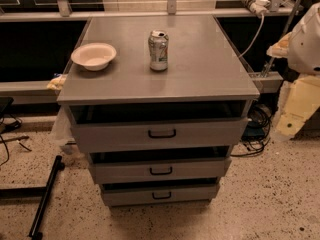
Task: Open top drawer
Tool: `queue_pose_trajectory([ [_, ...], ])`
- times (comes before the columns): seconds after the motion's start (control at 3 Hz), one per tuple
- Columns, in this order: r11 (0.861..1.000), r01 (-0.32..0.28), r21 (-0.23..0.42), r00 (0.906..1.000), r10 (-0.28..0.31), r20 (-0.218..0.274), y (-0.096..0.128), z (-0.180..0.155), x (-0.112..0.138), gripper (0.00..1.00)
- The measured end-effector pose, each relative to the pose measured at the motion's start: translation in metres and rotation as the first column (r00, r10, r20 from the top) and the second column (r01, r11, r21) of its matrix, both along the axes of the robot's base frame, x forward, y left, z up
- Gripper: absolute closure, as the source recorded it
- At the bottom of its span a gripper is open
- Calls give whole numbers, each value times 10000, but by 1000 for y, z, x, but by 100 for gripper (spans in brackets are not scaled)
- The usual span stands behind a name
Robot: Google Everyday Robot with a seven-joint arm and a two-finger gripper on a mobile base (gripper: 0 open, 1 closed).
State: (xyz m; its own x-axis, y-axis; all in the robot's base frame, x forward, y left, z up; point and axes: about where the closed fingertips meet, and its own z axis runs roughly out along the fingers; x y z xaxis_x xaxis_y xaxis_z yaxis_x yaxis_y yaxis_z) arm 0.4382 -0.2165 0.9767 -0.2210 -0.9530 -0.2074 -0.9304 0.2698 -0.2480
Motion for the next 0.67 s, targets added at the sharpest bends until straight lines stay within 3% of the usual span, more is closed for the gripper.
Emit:
queue_pose_trajectory([
  [0.33,10000,-55,49,9999,55,106,2,-4,0,0],
  [0.67,9991,-318,270,9994,314,164,10,-31,1,0],
])
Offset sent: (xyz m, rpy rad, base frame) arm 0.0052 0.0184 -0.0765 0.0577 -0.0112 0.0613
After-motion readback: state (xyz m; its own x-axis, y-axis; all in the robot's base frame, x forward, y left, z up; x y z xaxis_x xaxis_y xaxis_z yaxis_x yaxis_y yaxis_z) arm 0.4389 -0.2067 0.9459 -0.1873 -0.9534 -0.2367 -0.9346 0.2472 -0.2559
